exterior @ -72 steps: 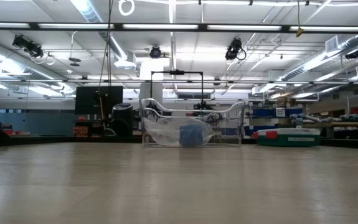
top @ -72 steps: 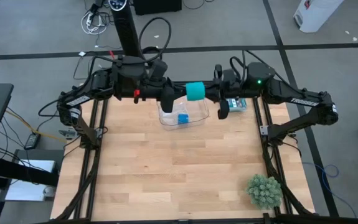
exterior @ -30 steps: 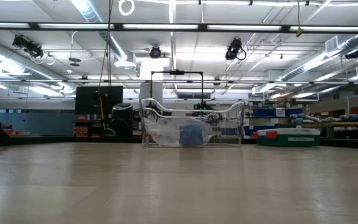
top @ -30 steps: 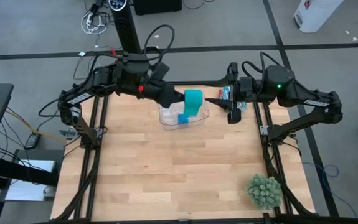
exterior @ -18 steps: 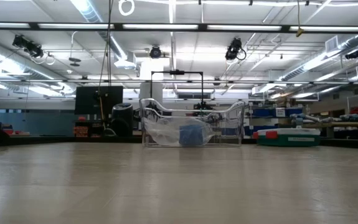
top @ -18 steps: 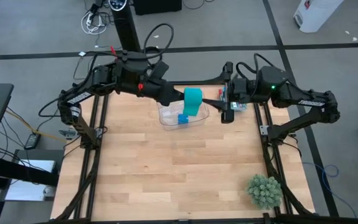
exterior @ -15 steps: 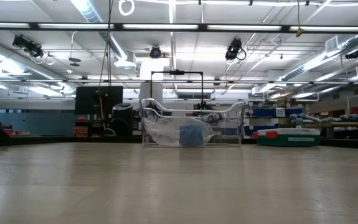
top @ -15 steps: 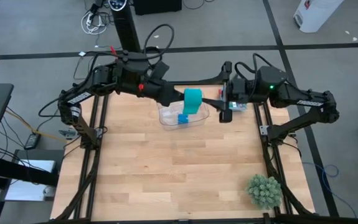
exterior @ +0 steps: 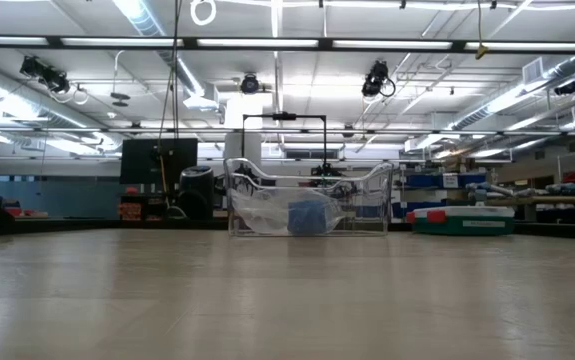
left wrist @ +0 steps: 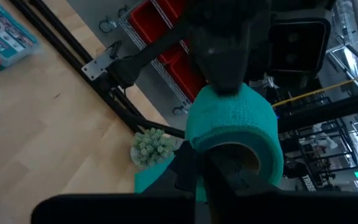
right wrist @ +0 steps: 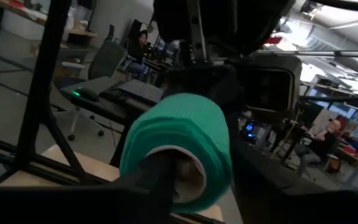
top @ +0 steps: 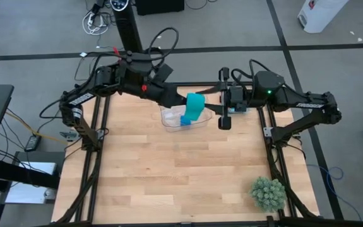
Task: Roll bandage
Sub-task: Roll the sky blue bandage
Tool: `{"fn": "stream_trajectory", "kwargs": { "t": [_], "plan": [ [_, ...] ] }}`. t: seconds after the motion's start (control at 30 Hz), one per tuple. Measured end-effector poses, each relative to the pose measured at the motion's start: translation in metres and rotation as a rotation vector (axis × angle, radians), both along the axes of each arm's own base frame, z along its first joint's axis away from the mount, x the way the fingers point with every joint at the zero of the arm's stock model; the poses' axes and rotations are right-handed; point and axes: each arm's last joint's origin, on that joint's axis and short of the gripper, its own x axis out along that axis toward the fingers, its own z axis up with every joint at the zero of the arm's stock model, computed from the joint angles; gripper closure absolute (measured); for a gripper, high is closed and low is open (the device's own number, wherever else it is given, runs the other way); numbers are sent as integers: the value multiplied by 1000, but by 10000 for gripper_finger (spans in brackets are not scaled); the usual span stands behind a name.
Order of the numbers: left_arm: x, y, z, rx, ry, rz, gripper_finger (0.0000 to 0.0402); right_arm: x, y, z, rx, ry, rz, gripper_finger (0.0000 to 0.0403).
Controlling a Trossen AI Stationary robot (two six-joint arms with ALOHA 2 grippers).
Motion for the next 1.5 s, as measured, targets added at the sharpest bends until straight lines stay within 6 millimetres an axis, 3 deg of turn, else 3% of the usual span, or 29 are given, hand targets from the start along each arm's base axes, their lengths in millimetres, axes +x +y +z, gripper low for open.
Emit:
{"fn": "stream_trajectory", "kwargs": {
  "t": [0.17, 0.23, 0.47, 0.63, 0.83, 0.97, 1.2, 1.5],
  "plan": [
    [1, 2, -1, 4, 3, 10, 367, 0, 0, 0, 3, -2, 14, 369],
    [2, 2, 0, 25, -7, 4, 356, 0, 0, 1, 1, -7, 26, 392],
    [2, 6, 1, 77, -30, -22, 301, -2, 1, 2, 97, -8, 58, 399],
    [1, 11, 4, 115, -71, -84, 264, -14, 1, 7, 144, -15, 88, 401],
    [-7, 14, 22, 200, -187, -135, 255, -39, -3, 14, 267, 4, 83, 402],
    [-10, 11, 25, 320, -207, -131, 255, -47, -12, 17, 495, -1, 70, 402],
    [-8, -10, 21, 663, -164, -97, 255, -34, -30, 7, 854, 65, 74, 402],
    [-9, -18, 12, 730, -20, 8, 255, -15, -50, -6, 1218, 139, 106, 399]
  ]
}}
